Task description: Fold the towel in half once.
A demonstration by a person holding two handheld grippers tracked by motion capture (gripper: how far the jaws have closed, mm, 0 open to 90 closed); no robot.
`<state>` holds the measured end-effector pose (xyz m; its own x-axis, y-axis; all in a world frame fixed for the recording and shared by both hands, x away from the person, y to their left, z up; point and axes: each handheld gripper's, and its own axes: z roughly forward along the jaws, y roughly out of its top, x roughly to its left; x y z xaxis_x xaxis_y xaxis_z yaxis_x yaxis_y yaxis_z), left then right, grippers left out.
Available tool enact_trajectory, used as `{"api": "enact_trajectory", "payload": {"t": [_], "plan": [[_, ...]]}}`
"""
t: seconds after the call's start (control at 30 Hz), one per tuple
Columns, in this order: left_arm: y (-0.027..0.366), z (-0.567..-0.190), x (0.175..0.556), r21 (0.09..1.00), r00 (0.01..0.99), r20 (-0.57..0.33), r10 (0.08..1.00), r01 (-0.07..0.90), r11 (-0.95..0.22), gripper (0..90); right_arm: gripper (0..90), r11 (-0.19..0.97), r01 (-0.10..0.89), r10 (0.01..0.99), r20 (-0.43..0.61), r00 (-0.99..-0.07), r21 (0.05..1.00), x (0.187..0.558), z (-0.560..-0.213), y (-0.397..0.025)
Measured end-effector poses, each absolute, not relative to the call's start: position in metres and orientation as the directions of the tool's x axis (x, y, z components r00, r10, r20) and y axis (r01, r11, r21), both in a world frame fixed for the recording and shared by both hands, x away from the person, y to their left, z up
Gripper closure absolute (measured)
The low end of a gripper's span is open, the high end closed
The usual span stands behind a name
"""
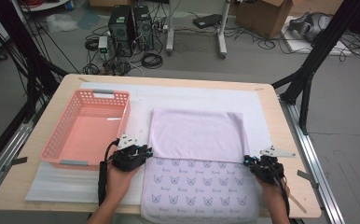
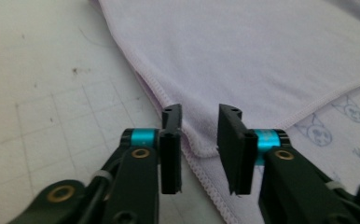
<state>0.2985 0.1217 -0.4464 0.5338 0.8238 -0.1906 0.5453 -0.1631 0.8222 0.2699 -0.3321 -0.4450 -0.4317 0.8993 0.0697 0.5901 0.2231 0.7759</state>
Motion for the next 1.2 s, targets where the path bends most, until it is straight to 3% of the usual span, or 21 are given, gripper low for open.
{"api": "enact_trajectory", "payload": {"t": [0.33,0.47,0.53,1.0,1.2], "plan": [[0.11,-0.451,0.313,0.804,0.549,-0.14,0.824,0.549,-0.229,67.8,86.5,0.224,0.599,0.9,0.073,-0.431,0.769,0.271,-0.447,-0.332],[0.101,-0.45,0.312,0.811,0.586,-0.054,0.808,0.498,-0.307,85.9,86.4,0.221,0.602,0.9,0.078,-0.429,0.767,0.271,-0.447,-0.332],[0.099,-0.449,0.309,0.823,0.592,-0.029,0.805,0.472,-0.317,86.1,86.4,0.221,0.601,0.9,0.078,-0.429,0.768,0.271,-0.447,-0.332],[0.118,-0.447,0.299,0.828,0.573,-0.214,0.791,0.537,-0.164,87.7,86.8,0.2,0.592,0.891,0.106,-0.441,0.781,0.269,-0.444,-0.337],[0.12,-0.444,0.286,0.831,0.585,-0.252,0.771,0.539,-0.137,87.8,86.9,0.172,0.591,0.886,0.139,-0.443,0.789,0.261,-0.44,-0.34]]}}
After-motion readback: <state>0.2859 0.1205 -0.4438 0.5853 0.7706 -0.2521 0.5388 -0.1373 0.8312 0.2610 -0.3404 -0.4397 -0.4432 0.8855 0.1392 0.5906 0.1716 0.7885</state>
